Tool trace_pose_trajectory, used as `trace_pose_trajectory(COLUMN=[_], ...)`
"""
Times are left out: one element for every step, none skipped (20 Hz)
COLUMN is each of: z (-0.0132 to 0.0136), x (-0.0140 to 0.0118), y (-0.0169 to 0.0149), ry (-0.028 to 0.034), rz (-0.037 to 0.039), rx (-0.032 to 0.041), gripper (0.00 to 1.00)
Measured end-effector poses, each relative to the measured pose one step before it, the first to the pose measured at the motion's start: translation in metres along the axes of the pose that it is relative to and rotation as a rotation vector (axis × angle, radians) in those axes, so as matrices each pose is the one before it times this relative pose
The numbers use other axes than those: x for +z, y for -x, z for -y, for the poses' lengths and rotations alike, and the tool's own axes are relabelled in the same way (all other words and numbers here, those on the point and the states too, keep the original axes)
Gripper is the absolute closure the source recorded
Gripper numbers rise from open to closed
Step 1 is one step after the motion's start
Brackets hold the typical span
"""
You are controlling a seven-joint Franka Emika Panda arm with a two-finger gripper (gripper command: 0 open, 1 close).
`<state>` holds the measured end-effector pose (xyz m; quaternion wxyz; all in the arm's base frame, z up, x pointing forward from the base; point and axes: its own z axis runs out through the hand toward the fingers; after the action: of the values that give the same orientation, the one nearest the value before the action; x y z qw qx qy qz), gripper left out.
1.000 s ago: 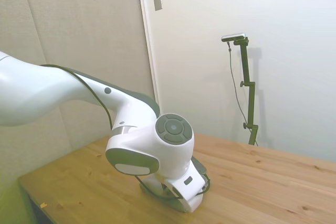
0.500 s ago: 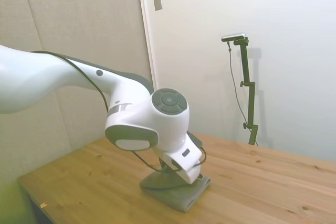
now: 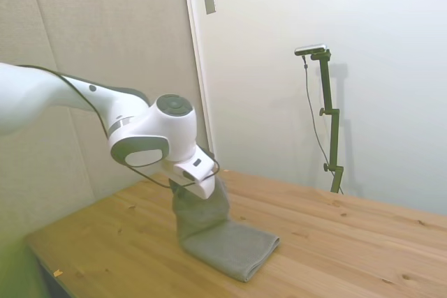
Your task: Unfold the towel
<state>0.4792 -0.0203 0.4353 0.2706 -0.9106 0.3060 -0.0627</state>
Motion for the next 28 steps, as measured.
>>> trace_pose_trajectory(z=[0.00235,0.00176,0.00033,-0.00105,-0.0022,-0.00299,-0.00312,-0.00299,-0.00192,-0.00151,-0.001,-0.00047,-0.0001,0.00021,0.00057,0.00084,0.00158,0.00271,0.00378,0.00369,0.0037,0.00319,0.00275,0.00246,0.00155,-0.00018,-0.00157,-0.00222], x=[0.01034,0.00953,0.00763,0.00641,0.00484,0.00399,0.00219,0.00071,-0.00031,-0.00085,-0.00059,-0.0003,-0.00017,-0.0002,-0.00065,-0.00116,-0.00232,-0.00378,-0.00552,-0.00622,-0.00665,-0.00666,-0.00695,-0.0075,-0.00895,-0.00965,-0.00809,-0.00643], y=[0.01387,0.01329,0.01082,0.00856,0.00546,0.00317,0.00115,-0.00024,-0.0008,-0.00115,-0.0008,-0.00038,-0.00009,0.00013,0.00031,0.00041,0.00059,0.00083,0.00107,0.0014,0.00199,0.00246,0.00268,0.00231,0.00097,-0.001,-0.00199,-0.00331], ry=[0.0117,0.01145,0.01223,0.01383,0.0137,0.0087,0.00494,0.00151,-0.00033,-0.00118,-0.0008,-0.00044,-0.00023,-0.00031,-0.00099,-0.00174,-0.00321,-0.00515,-0.0073,-0.00769,-0.00635,-0.00342,-0.00241,0.00216,0.01962,0.03697,0.0446,0.04495], rz=[0.00812,0.00832,0.00877,0.00538,-0.00046,0.00278,0.00371,0.00167,-0.00033,-0.00138,-0.00099,-0.00048,-0.00029,-0.00032,-0.00112,-0.0021,-0.00407,-0.00576,-0.00659,-0.00811,-0.00405,-0.00195,0.0017,0.00173,-0.00552,-0.01883,-0.02479,-0.02833], rx=[-0.01904,-0.0185,-0.01613,-0.01391,-0.01052,-0.00211,0.00283,0.00465,0.00405,0.00327,0.00229,0.00087,-0.00006,-0.00086,-0.00167,-0.00215,-0.00366,-0.00599,-0.00816,-0.00889,-0.00956,-0.01091,-0.00904,-0.0044,0.01006,0.02517,0.02835,0.02212], gripper=[1.0,1.0,0.0,0.0,0.0,0.0,0.0,0.0,0.0,0.0,0.0,0.0,0.0,0.0,0.0,0.0,0.0,0.0,0.0,0.0,0.0,0.0,0.0,0.0,0.0,0.0,0.0,0.0])
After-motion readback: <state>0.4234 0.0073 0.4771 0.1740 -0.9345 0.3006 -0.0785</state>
